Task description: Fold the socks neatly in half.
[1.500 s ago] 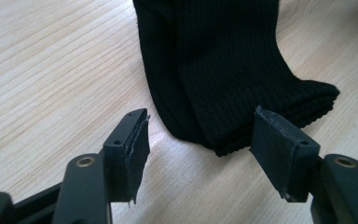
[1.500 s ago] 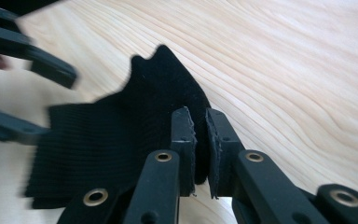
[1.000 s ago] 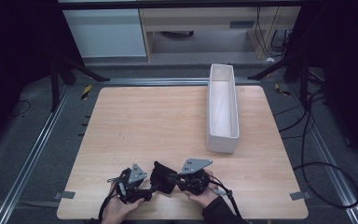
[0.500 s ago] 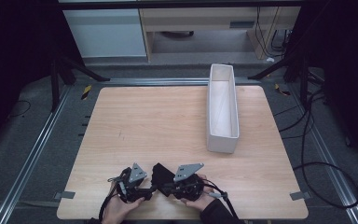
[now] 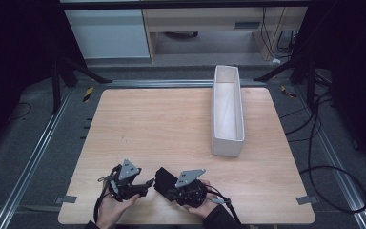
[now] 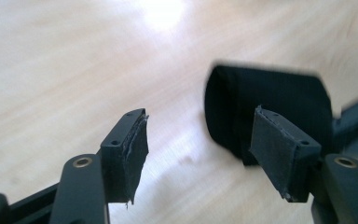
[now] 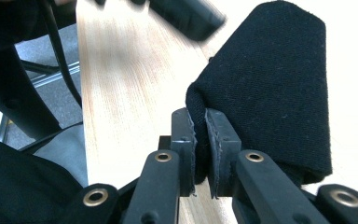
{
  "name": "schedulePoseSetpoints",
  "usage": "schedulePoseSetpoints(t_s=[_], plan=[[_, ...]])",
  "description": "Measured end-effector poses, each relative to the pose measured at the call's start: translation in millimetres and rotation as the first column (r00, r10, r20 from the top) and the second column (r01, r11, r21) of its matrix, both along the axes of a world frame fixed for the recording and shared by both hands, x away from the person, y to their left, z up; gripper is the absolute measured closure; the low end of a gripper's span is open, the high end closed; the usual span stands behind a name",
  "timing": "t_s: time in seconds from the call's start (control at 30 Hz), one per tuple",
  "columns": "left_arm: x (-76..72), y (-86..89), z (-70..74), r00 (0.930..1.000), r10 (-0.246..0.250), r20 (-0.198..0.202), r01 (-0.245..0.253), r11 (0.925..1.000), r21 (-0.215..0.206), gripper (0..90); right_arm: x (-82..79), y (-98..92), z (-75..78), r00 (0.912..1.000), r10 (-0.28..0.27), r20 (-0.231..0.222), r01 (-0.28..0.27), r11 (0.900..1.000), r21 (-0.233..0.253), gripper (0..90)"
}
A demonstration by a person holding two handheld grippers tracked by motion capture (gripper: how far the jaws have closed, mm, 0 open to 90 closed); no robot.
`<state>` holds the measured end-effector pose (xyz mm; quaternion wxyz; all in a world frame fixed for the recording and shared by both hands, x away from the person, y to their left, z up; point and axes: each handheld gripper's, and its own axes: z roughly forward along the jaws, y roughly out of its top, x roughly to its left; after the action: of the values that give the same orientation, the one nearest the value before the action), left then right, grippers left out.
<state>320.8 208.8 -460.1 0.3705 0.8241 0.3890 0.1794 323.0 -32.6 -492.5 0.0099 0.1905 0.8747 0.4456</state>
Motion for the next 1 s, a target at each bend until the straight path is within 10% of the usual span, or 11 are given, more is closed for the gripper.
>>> schedulePoseSetpoints(t_s=[0.27, 0.8, 1.0], plan=[[19.4, -17.5, 18.7, 0.9994, -0.026, 0.021, 0.027, 0.9992, -0.030, 33.9, -2.5, 1.6, 0.3, 1.0000, -0.006, 0.007, 0.006, 1.000, -0.014, 82.8], [9.2, -17.4, -16.5, 0.9972, -0.039, -0.063, 0.038, 0.9992, -0.007, 33.5, -10.2, 1.7, -1.6, 0.9997, -0.018, 0.019, 0.018, 1.000, -0.024, 79.5], [7.0, -16.3, -19.3, 0.9976, -0.040, -0.057, 0.040, 0.9992, -0.006, 33.5, -8.0, -10.1, 14.4, 0.9984, -0.056, 0.008, 0.055, 0.995, 0.081, 70.5]])
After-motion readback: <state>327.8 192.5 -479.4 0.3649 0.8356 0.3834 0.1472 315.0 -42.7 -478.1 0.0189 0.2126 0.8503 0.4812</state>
